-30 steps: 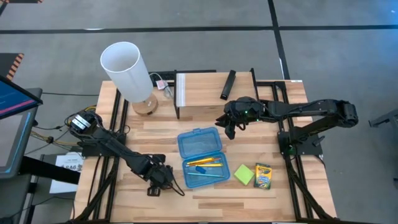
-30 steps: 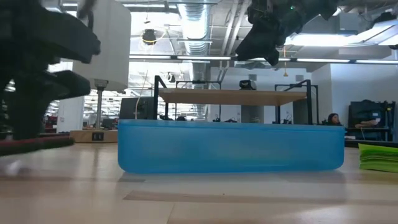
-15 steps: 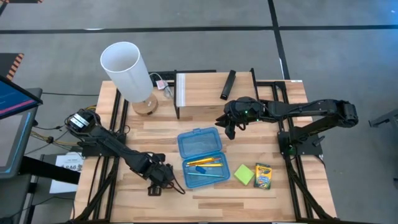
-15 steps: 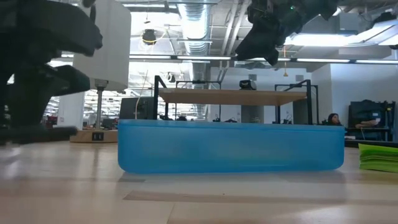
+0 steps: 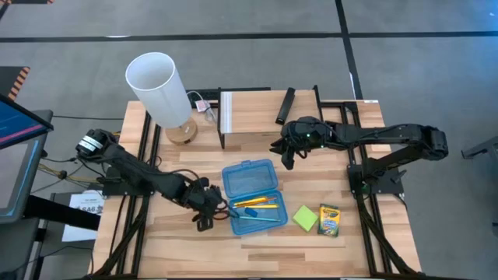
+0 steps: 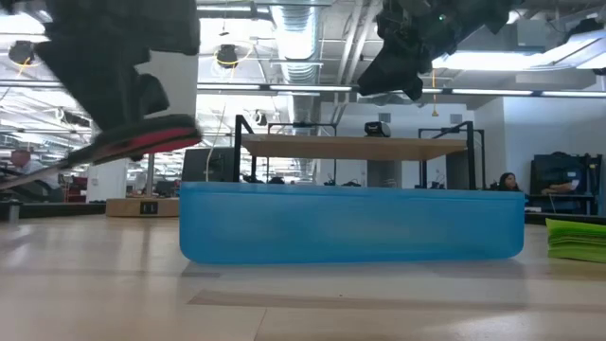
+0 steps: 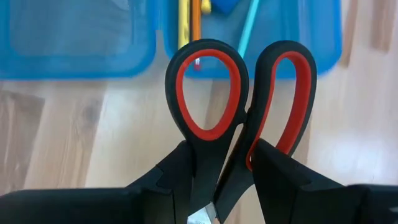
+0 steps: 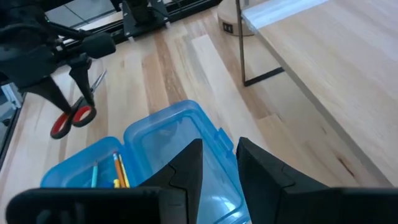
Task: Pack school essentials
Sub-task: Put the black and silver scissors into the blue supply box
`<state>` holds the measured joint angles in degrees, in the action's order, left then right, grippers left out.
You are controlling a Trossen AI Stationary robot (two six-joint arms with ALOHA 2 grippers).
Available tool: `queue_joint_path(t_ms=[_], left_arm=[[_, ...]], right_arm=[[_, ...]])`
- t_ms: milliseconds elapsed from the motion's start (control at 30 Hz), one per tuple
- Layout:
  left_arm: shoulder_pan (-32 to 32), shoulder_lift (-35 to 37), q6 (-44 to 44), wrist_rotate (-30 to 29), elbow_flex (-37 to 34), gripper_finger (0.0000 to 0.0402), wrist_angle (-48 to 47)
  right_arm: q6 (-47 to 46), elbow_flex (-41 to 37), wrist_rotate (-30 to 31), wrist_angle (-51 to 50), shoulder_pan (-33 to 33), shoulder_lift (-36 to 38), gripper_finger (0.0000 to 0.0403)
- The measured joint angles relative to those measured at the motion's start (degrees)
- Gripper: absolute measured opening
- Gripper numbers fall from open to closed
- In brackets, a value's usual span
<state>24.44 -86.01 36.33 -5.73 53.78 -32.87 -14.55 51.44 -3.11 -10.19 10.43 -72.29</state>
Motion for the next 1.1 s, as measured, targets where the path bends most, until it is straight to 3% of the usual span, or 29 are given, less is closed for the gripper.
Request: queue_joint_path(t_ms=[700,1100], left_arm=[[-7.0,-0.8,0.6,-2.3,13.3,0.0119,0.8],[-10.0,-14.9,-2.7,1.4,29.7,0.0119,0.4]], right_arm=[[0.0,0.0,0.0,1.2,5.2,0.2,0.0120],[1.2,0.0,0.0,-3.0,8.4,7.3,0.0120]])
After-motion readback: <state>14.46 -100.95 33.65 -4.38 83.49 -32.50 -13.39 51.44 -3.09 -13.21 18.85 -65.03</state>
